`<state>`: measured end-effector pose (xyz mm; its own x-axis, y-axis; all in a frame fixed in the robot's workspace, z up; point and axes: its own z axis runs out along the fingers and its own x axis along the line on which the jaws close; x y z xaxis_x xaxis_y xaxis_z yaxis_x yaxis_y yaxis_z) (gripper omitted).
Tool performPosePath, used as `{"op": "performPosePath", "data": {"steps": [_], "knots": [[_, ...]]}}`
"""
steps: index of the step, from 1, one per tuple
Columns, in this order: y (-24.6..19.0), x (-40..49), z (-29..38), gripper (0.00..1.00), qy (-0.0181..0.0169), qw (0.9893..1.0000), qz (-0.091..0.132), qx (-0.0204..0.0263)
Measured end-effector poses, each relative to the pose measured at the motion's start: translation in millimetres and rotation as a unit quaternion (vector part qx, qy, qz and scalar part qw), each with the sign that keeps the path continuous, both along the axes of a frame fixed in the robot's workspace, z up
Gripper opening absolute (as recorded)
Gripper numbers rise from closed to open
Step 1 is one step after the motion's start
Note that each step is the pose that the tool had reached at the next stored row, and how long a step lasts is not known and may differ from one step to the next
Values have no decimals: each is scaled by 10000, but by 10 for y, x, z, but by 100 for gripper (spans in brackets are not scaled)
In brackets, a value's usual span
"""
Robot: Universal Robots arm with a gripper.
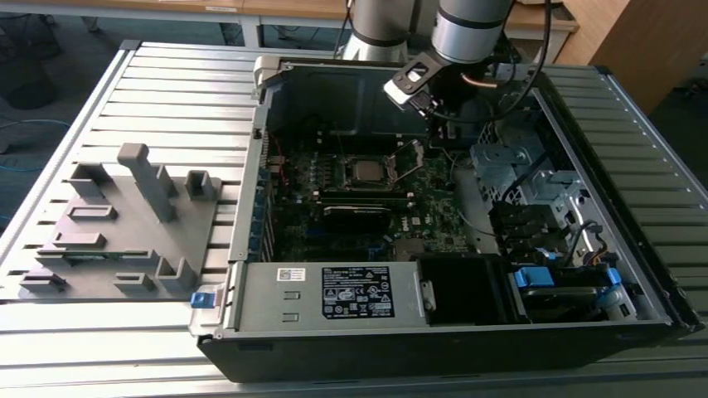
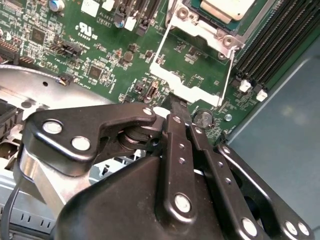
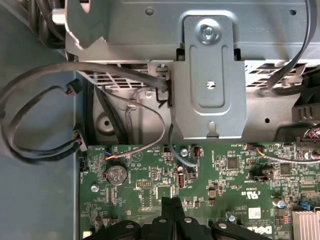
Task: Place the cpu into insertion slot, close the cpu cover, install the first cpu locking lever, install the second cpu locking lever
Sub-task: 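Close the cpu cover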
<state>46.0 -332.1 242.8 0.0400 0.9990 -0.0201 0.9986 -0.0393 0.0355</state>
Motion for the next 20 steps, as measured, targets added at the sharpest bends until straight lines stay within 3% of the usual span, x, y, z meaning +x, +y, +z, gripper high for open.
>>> {"op": "performPosePath", "data": {"steps": [4, 8, 20], "knots": [[0, -63, 0, 10, -1, 10000, 0, 50], [0, -184, 0, 10, -13, 10000, -2, 79], [0, -594, 0, 10, -117, 9999, -3, 113]]}}
